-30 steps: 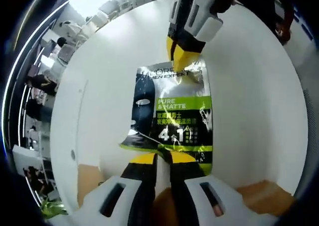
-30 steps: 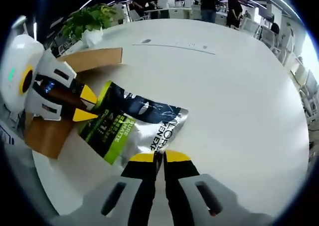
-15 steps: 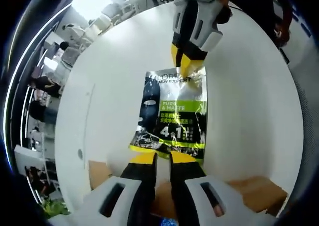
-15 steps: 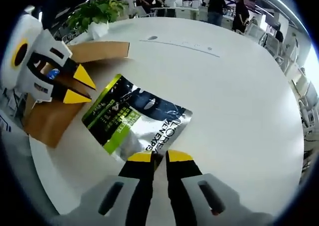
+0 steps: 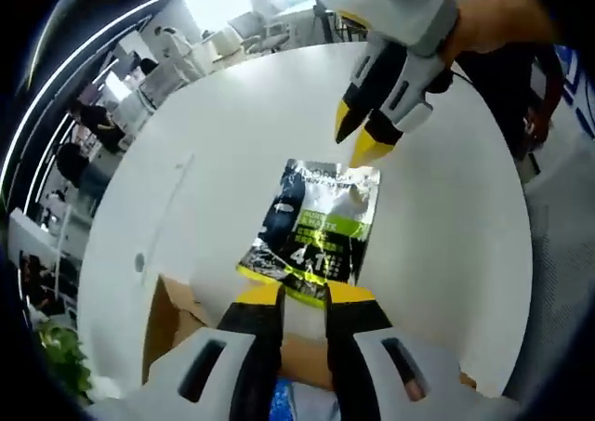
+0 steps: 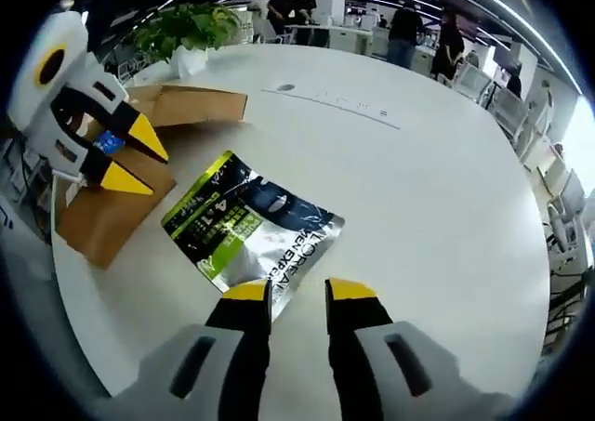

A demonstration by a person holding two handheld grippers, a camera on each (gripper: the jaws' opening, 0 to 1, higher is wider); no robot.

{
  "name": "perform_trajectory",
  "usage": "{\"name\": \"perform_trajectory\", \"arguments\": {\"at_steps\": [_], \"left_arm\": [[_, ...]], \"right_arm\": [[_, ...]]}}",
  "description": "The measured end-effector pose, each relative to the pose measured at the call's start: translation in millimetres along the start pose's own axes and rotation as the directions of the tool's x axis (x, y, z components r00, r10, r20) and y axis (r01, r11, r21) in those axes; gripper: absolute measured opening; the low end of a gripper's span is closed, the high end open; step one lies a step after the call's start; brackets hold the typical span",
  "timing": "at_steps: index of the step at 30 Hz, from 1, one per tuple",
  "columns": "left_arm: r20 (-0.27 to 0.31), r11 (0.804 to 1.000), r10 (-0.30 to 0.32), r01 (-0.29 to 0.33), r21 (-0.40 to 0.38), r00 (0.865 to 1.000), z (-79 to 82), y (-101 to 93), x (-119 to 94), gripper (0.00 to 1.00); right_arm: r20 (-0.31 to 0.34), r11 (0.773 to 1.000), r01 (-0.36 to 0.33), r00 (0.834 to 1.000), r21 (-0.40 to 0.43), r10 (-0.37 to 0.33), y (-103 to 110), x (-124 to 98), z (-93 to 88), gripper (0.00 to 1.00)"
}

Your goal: Operate the shoe box by opening the lid, removing the specified soft item, and placing it in the target area until the item is outside and the box remains undamaged.

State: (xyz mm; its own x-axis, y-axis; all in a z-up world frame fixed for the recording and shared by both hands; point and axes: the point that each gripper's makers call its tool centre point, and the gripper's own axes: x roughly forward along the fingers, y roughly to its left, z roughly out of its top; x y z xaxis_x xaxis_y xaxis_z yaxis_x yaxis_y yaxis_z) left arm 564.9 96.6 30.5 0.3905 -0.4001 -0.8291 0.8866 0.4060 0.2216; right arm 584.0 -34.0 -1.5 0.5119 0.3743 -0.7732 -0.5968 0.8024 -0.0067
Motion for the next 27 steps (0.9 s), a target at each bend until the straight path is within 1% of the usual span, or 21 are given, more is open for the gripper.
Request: {"name": "perform_trajectory", "arguments": {"at_steps": [3,5,6,8,11,14,17,20,23,27], "left_arm": [[0.031,0.998,-0.009,0.011,-0.055,0.999,3.4,-2.7,-4.9,0.16],[0.051,0.997,-0.012,0.016,-0.078,0.999,5.9,-3.3,-9.1,0.18],[0.070,0.994,-0.013,0.021,-0.109,0.997,7.9,-4.0,-12.2,0.19],[0.091,0.990,-0.014,0.027,-0.141,0.996,9.4,-3.4,-17.9,0.20],[0.116,0.985,-0.010,0.030,-0.168,0.993,10.1,-2.7,-25.7,0.22],[0.143,0.977,-0.002,0.032,-0.209,0.990,9.9,-2.0,-34.3,0.26],[0.164,0.973,0.006,0.032,-0.229,0.986,10.2,-1.8,-42.4,0.27],[0.177,0.971,0.011,0.032,-0.236,0.984,10.0,-1.3,-51.2,0.31],[0.212,0.962,0.028,0.032,-0.273,0.977,12.0,1.4,-64.5,0.35],[0.230,0.955,0.043,0.028,-0.296,0.972,9.6,4.8,-78.8,0.38]], "right_arm": [[0.007,1.000,0.000,1.000,-0.010,0.000,0.5,-5.6,-0.1,0.24],[0.011,1.000,0.001,1.000,-0.013,-0.001,1.2,-9.6,-0.1,0.25],[0.012,1.000,0.000,1.000,-0.012,0.000,1.7,-11.0,-0.3,0.27],[0.013,1.000,-0.001,1.000,-0.012,0.001,3.3,-13.9,-1.1,0.31],[0.027,1.000,0.003,1.000,-0.027,-0.002,5.7,-19.3,1.1,0.35],[0.041,1.000,-0.009,0.999,-0.022,0.010,10.3,-25.2,5.2,0.39],[0.053,1.000,-0.011,0.999,-0.016,0.012,14.2,-31.2,9.0,0.43],[0.065,0.999,-0.008,0.998,-0.032,0.010,18.6,-39.1,13.2,0.47],[0.084,0.999,0.000,0.996,-0.048,0.004,20.0,-45.7,19.0,0.50],[0.098,0.999,-0.007,0.995,-0.042,0.011,24.2,-55.6,25.6,0.54]]}}
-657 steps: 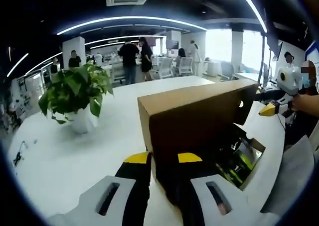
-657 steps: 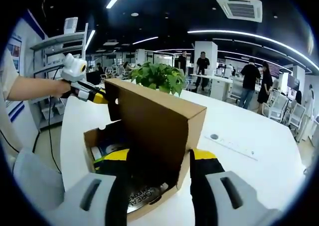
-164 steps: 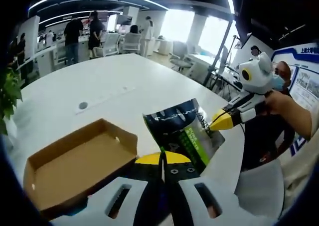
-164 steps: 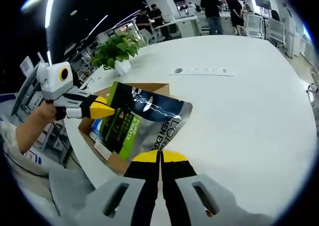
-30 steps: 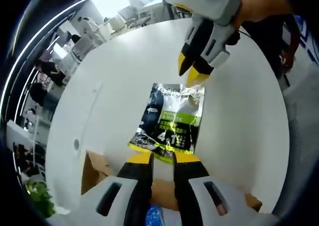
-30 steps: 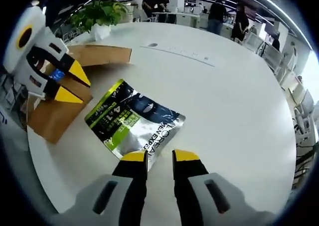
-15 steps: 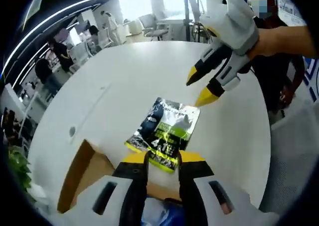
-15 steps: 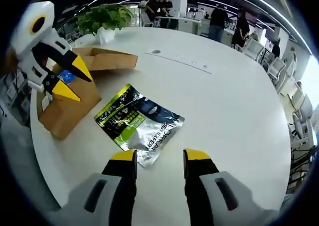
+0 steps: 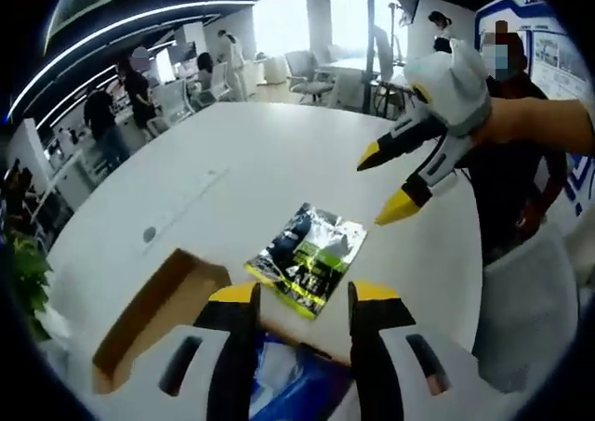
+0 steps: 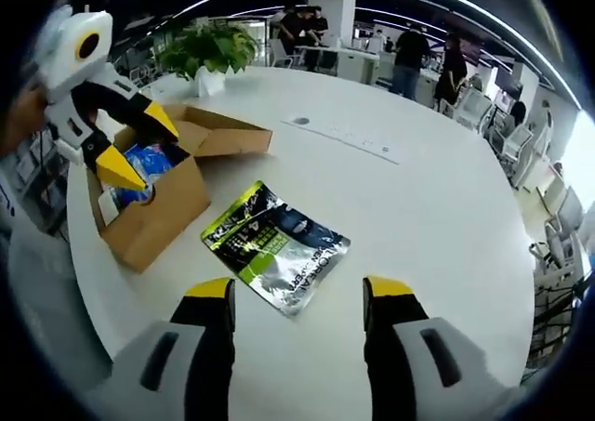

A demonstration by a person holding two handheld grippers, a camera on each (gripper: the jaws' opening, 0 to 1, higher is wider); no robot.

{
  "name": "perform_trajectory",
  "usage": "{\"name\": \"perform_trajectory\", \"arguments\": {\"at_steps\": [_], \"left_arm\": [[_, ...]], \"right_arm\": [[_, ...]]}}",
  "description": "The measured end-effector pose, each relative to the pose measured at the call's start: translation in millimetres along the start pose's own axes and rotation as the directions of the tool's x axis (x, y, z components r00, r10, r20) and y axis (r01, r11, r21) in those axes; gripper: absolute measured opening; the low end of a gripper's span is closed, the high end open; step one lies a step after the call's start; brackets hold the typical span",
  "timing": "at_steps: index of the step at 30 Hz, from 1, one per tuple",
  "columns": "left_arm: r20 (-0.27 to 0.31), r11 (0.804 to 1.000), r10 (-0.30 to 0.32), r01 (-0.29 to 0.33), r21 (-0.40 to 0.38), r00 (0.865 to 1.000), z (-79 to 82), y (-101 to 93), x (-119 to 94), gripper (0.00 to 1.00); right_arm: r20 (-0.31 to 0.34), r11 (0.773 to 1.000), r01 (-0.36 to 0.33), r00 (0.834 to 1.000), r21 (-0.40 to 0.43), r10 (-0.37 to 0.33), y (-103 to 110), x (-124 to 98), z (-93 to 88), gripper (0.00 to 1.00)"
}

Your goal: Operate the shoe box by opening the lid, removing the specified soft item, and placing it in the target area until the item is outside and the box remains undamaged.

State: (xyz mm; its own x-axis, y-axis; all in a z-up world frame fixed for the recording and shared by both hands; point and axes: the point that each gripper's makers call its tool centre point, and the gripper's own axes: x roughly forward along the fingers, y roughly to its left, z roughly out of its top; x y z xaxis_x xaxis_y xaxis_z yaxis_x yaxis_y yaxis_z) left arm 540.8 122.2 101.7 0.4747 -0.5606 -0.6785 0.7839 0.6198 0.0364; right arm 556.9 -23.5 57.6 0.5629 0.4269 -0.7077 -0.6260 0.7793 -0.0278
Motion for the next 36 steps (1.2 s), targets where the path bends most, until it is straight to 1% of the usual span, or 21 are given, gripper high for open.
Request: {"name": "perform_trajectory", "arguments": {"at_steps": [2,4,6,7,11,17,20,23,24,29,32,36], "left_arm": [[0.009,1.000,0.019,-0.019,0.000,1.000,-0.2,4.0,-5.7,0.42],[0.024,0.999,0.029,-0.029,-0.017,0.999,-0.3,6.9,-13.9,0.45],[0.039,0.998,0.035,-0.033,-0.046,0.999,-2.0,10.5,-21.7,0.44],[0.041,0.998,0.039,-0.037,-0.049,0.998,-3.6,12.0,-24.8,0.44],[0.044,0.995,0.063,-0.060,-0.074,0.997,-13.2,19.4,-39.4,0.48],[0.058,0.991,0.067,-0.060,-0.116,0.996,-21.7,27.3,-58.5,0.50],[0.069,0.988,0.096,-0.086,-0.132,0.993,-24.6,36.2,-70.7,0.51],[0.076,0.984,0.111,-0.098,-0.147,0.991,-27.0,41.1,-77.9,0.52],[0.079,0.982,0.124,-0.110,-0.155,0.989,-30.5,45.1,-85.0,0.52],[0.070,0.976,0.148,-0.135,-0.173,0.986,-42.2,47.7,-98.1,0.54],[0.065,0.971,0.160,-0.145,-0.187,0.985,-49.0,51.7,-102.2,0.54],[0.062,0.965,0.173,-0.156,-0.212,0.983,-57.5,50.8,-105.0,0.54]], "right_arm": [[0.003,1.000,-0.004,1.000,-0.001,0.004,2.6,-3.4,2.3,0.56],[0.012,1.000,-0.011,1.000,-0.002,0.011,6.5,-7.7,5.3,0.58],[0.016,1.000,-0.017,1.000,-0.002,0.017,9.9,-11.6,7.2,0.59],[0.019,1.000,-0.021,1.000,-0.003,0.021,12.0,-13.6,8.5,0.60],[0.044,0.999,-0.034,0.998,0.013,0.034,18.5,-20.4,14.5,0.65],[0.063,0.998,-0.057,0.996,0.017,0.056,27.4,-25.5,18.8,0.72],[0.070,0.998,-0.066,0.995,0.006,0.066,32.7,-27.6,20.5,0.74],[0.085,0.997,-0.082,0.993,-0.013,0.083,38.3,-29.4,24.2,0.77],[0.092,0.995,-0.092,0.991,-0.024,0.094,42.4,-30.2,26.7,0.80],[0.097,0.990,-0.120,0.987,-0.069,0.126,55.7,-31.6,32.0,0.84],[0.102,0.986,-0.146,0.983,-0.080,0.154,63.6,-31.3,35.6,0.84],[0.110,0.983,-0.158,0.980,-0.097,0.168,72.5,-30.4,42.0,0.83]]}}
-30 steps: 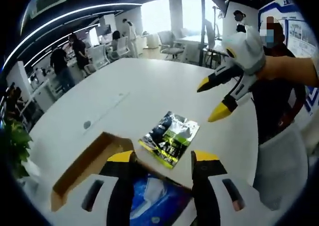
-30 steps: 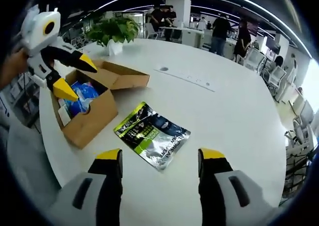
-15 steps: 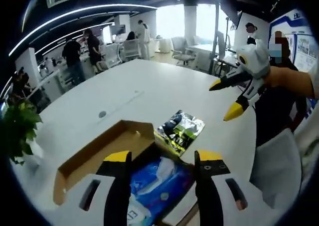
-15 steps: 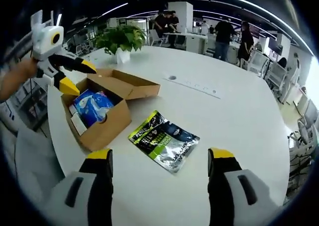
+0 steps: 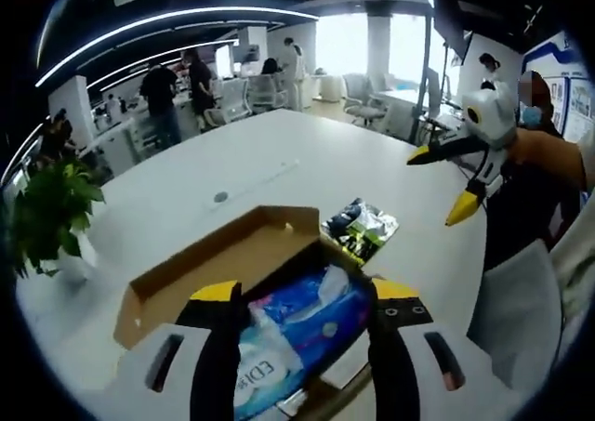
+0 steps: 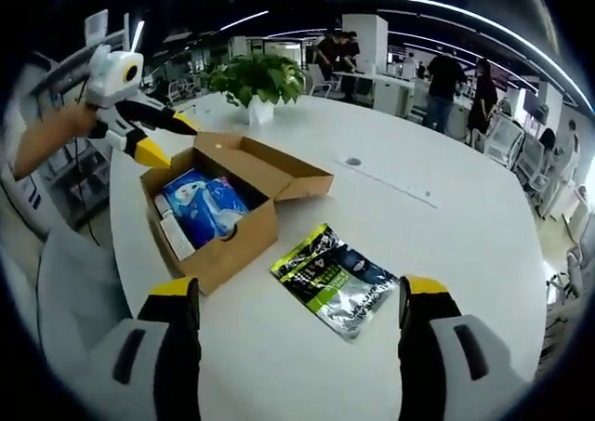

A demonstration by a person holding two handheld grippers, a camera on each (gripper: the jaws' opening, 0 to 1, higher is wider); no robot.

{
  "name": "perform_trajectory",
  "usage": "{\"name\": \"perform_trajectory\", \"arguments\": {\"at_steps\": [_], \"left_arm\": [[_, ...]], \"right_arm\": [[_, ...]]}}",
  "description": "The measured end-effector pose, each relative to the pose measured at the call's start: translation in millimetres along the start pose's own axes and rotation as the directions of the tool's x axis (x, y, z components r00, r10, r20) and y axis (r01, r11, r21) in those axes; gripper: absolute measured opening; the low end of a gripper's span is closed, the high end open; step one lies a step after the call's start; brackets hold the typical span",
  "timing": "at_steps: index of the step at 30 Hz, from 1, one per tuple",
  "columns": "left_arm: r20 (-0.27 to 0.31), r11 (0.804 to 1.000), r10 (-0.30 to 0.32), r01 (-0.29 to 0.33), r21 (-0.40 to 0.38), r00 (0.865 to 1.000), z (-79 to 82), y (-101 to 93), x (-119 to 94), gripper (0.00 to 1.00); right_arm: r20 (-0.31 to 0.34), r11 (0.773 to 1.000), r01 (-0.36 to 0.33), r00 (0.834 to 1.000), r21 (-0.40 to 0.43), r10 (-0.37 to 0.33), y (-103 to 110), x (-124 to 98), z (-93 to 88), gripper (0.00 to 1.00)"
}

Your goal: Operate the shoe box by opening the lid, removing the specified soft item, and placing it in the target area until the item is outside and the box remains undamaged.

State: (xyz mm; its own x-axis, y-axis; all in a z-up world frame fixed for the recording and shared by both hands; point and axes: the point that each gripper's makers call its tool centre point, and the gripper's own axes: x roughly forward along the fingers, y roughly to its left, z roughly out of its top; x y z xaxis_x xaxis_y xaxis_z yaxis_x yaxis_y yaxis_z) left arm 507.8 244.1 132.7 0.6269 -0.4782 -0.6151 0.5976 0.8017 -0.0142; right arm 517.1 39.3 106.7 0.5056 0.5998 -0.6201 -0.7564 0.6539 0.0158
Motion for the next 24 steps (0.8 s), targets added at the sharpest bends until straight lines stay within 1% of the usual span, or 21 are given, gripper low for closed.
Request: {"name": "perform_trajectory", "arguments": {"at_steps": [3,7,10,13,16,20,24], "left_arm": [[-0.015,1.000,0.001,-0.001,0.009,1.000,-7.2,-1.4,0.1,0.53],[-0.015,1.000,-0.007,0.007,-0.002,1.000,-8.6,-3.3,0.6,0.52],[-0.014,1.000,-0.014,0.014,0.000,1.000,-9.1,-5.3,1.8,0.51],[-0.016,1.000,-0.026,0.026,0.010,1.000,-10.6,-7.1,4.3,0.48],[-0.030,0.999,-0.053,0.054,0.010,0.998,-14.5,-10.7,8.5,0.44],[-0.056,0.994,-0.098,0.100,0.032,0.994,-20.9,-17.2,15.9,0.39],[-0.089,0.989,-0.128,0.134,0.058,0.988,-28.4,-21.3,24.7,0.35]], "right_arm": [[0.004,1.000,-0.009,1.000,-0.021,0.009,5.1,2.5,6.0,0.82],[0.017,0.999,-0.027,0.999,-0.045,0.028,12.5,6.9,15.6,0.80],[0.021,0.997,-0.043,0.999,-0.067,0.045,19.0,10.8,21.3,0.75],[0.047,0.992,-0.060,0.997,-0.114,0.066,26.1,16.5,31.3,0.71],[0.056,0.987,-0.069,0.995,-0.147,0.078,31.0,22.2,37.8,0.67],[0.051,0.979,-0.085,0.994,-0.188,0.096,37.3,32.0,43.0,0.57],[0.049,0.974,-0.091,0.993,-0.210,0.103,41.0,41.8,46.8,0.54]]}}
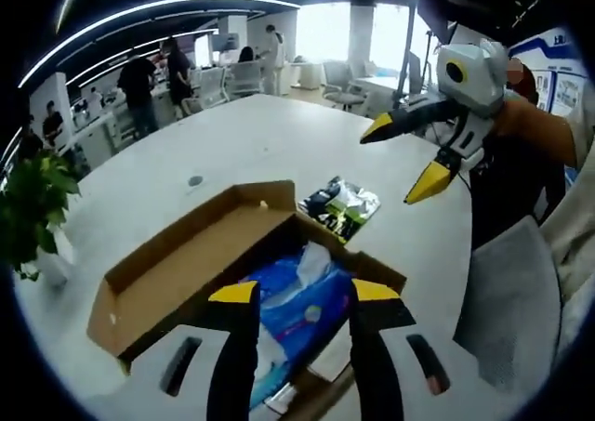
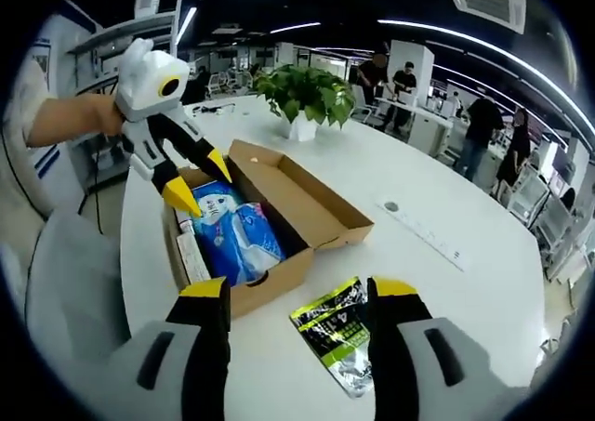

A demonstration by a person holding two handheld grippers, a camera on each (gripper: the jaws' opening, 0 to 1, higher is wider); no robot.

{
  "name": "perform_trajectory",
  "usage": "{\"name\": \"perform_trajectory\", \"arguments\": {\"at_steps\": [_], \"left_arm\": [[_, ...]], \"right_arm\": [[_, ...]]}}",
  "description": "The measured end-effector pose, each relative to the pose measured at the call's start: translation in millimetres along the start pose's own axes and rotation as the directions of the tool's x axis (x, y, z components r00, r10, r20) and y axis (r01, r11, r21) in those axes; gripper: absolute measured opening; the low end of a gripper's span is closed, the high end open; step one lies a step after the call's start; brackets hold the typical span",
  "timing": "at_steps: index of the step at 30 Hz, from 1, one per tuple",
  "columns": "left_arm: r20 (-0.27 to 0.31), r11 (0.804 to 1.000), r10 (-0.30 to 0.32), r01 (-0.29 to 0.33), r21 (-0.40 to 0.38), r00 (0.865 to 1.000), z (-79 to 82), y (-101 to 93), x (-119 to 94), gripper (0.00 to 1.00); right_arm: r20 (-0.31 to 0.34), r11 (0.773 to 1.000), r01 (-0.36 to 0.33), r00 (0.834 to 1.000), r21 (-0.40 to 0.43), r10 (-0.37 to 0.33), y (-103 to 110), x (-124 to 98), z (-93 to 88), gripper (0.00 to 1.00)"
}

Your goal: Operate the shoe box by opening the lid, removing the specified soft item, and placing it in the target area until the item is outside and the box remains undamaged.

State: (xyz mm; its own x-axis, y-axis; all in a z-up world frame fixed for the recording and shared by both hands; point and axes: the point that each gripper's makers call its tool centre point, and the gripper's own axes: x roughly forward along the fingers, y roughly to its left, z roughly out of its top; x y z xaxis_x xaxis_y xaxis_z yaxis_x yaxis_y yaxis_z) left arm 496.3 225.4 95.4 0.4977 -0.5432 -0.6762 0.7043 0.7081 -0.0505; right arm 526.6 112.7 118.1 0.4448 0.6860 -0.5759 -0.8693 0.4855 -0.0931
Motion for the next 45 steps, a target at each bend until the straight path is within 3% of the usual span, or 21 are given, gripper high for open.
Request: {"name": "perform_trajectory", "arguments": {"at_steps": [8,15,22,40,45], "left_arm": [[-0.054,0.998,-0.055,0.057,0.041,0.997,-8.9,0.1,21.2,0.33],[-0.151,0.989,-0.105,0.119,0.088,0.983,-22.2,-3.3,40.1,0.30],[-0.224,0.980,-0.139,0.166,0.106,0.965,-36.6,-1.8,49.6,0.29],[-0.266,0.976,-0.190,0.211,0.053,0.945,-45.4,0.6,56.2,0.21],[-0.282,0.974,-0.201,0.222,0.044,0.938,-49.3,-1.5,56.1,0.13]], "right_arm": [[-0.009,0.999,-0.024,1.000,-0.033,0.023,4.9,16.7,4.2,0.49],[-0.018,0.999,-0.043,0.999,-0.023,0.043,10.5,28.5,1.6,0.45],[-0.021,0.995,-0.074,0.997,-0.062,0.073,19.9,43.8,3.8,0.44],[-0.059,0.989,-0.120,0.992,-0.089,0.115,35.4,77.6,-2.6,0.39],[-0.056,0.988,-0.119,0.992,-0.098,0.114,36.8,90.3,-0.1,0.35]]}}
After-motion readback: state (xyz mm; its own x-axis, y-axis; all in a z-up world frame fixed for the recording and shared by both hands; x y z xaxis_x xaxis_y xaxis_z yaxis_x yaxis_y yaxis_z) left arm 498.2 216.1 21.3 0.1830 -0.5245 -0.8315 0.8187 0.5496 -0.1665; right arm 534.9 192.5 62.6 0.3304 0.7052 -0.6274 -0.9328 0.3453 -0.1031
